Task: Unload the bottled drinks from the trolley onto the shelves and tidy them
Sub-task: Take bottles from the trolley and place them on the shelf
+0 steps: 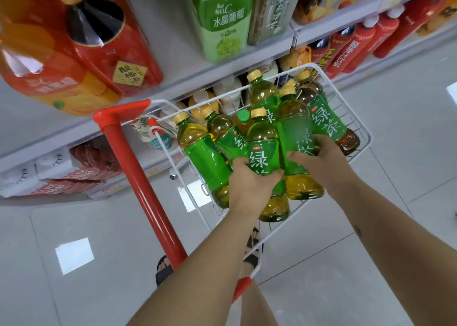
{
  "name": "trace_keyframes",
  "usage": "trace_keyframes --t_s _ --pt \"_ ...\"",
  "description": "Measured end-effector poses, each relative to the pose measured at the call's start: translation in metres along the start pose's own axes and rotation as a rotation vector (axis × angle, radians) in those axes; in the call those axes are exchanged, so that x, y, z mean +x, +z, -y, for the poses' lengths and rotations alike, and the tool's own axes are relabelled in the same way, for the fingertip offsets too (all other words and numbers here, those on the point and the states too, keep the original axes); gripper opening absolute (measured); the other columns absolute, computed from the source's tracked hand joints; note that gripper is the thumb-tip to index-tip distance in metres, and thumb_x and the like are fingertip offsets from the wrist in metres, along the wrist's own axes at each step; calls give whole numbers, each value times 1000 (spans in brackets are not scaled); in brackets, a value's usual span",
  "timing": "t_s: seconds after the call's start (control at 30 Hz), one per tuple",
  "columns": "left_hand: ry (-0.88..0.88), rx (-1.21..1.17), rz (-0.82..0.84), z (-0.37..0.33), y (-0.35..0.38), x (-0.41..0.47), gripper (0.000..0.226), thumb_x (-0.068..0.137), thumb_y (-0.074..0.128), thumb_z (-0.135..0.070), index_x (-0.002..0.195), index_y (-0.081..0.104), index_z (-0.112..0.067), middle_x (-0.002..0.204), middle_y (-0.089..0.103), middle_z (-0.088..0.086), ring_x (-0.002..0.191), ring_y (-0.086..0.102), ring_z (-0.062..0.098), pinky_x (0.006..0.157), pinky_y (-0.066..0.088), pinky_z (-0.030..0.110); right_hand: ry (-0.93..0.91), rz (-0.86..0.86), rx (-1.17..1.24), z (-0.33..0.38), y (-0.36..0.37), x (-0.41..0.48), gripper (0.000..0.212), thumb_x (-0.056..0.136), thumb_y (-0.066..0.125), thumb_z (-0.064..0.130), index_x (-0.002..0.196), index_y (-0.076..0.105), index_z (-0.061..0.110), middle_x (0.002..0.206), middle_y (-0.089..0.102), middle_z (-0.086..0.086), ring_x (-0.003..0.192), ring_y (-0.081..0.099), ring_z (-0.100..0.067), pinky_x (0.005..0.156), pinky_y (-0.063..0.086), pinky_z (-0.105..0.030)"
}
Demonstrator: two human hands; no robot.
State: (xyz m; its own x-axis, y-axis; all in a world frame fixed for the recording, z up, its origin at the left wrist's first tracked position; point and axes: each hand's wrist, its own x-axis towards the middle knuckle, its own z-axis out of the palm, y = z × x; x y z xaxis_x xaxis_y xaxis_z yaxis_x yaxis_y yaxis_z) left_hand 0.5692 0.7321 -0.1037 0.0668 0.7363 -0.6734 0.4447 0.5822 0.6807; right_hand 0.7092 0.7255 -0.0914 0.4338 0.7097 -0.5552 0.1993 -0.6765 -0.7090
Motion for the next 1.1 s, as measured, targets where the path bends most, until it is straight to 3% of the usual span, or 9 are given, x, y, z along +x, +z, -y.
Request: trace_keyframes --t_s 0.07,0.13,0.33,0.43,0.53,0.7,0.83,0.93,1.1 --pt "-12 -44 51 -10 -16 -6 67 74 76 -39 122 35 -19 92 53 -12 73 50 -2 59 41 16 10 -33 -2 13 -3 -13 61 82 70 25 134 41 9 81 49 9 75 53 -1 64 50 -25" --pt "-8 -123 81 -19 -36 -20 72 74 76 -39 129 35 -20 100 53 -10 82 54 2 67 43 18 22 -55 50 25 -3 -32 62 81 70 27 133 41 11 78 48 10 84 60 -16 81 53 -39" --pt "173 -252 132 -32 -127 -87 44 76 77 -24 111 50 -24 91 64 -15 73 63 -8 65 50 9 -90 -72 120 84 29 -110 79 66 81 30 132 39 19 118 49 -2 108 54 -24 96 46 -49" --pt "317 -282 28 -35 -188 -125 44 74 78 -15 105 50 -30 94 66 -11 78 65 -2 75 55 23 -186 -62 145 136 56 -164 83 51 84 38 122 43 27 119 57 -7 103 61 -23 90 51 -46" --pt "453 -250 -83 -42 -257 -161 58 72 79 -19 120 47 -29 106 64 -9 87 63 -4 79 54 23 -312 17 254 189 89 -216 64 67 81 14 116 41 23 113 59 -6 88 65 -14 74 56 -34" --pt "636 -248 -280 -46 -371 -214 54 71 78 -9 101 45 -41 104 59 -12 81 56 -19 67 43 2 -525 116 315 267 152 -289 55 75 71 -4 111 35 19 90 51 13 61 53 19 57 44 -1" --pt "677 -203 -469 -35 -441 -239 60 69 80 -13 101 43 -47 108 57 -11 95 55 -5 82 43 9 -696 175 239 310 200 -326 57 67 76 -4 104 44 24 98 59 10 78 57 12 70 45 -5" --pt "695 -223 -573 -32 -479 -246 68 68 80 -9 100 42 -55 105 54 -23 94 53 -13 77 40 2 -801 236 211 334 225 -341 60 67 79 -1 105 44 29 102 63 9 88 60 8 75 45 -7" --pt "743 -259 -715 -41 -518 -235 80 72 76 -5 95 41 -73 113 56 -10 107 56 10 88 46 24 -925 242 157 367 251 -338 62 71 78 6 109 41 39 110 61 9 102 59 -5 87 48 -22"
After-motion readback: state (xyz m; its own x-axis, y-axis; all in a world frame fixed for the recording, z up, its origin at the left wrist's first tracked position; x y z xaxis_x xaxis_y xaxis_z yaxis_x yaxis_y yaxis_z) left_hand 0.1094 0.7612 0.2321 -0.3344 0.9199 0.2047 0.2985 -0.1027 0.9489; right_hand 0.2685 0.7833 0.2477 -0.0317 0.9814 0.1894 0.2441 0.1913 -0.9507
